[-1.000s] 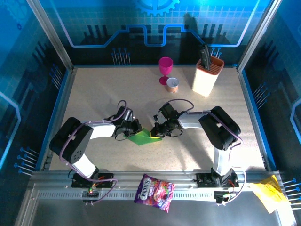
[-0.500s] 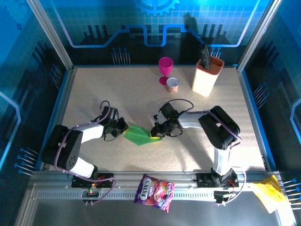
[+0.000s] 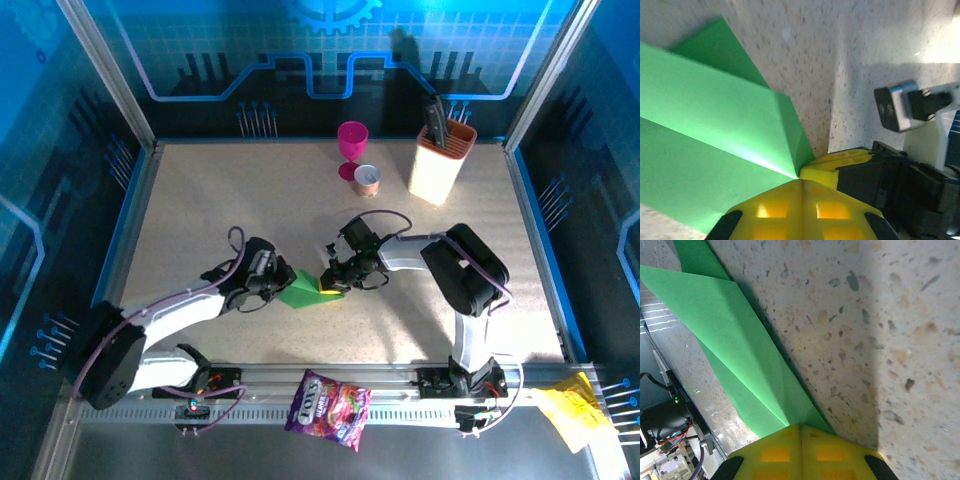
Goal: Fold a paper plane with a square sheet of paper (pick it up from the middle)
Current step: Fourth fold the wing at the center of the table.
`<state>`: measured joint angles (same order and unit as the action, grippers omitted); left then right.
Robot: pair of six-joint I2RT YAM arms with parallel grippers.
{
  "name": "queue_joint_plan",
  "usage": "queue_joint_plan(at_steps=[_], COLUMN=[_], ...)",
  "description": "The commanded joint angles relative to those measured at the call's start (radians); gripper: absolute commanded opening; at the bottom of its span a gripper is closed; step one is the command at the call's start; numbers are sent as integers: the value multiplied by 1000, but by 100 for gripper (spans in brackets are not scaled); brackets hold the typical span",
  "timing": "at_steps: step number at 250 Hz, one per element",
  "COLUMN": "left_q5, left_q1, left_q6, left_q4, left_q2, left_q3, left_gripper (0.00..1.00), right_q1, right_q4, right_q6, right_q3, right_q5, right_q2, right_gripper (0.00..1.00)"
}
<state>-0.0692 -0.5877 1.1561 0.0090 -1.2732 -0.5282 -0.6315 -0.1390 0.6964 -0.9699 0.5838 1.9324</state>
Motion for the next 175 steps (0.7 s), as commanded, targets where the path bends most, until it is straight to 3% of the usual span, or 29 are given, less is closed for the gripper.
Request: queue_joint_plan(at_steps=[1, 85, 175], left_q5=[68, 96, 107], left_q1=[-63, -121, -124], left_q6=[113, 162, 198], left_q4=[112, 237, 245], left_q2=[-90, -265, -327], left_q3=[-13, -62, -35], left_gripper=[0, 0, 0], right_q1=[1, 0, 7], right_q4=[-231, -236, -242], right_q6=[11, -2, -5], right_q3=[81, 69, 70], right_q5=[-187, -173, -172], right_q2=[135, 143, 152], right_gripper=[0, 0, 0])
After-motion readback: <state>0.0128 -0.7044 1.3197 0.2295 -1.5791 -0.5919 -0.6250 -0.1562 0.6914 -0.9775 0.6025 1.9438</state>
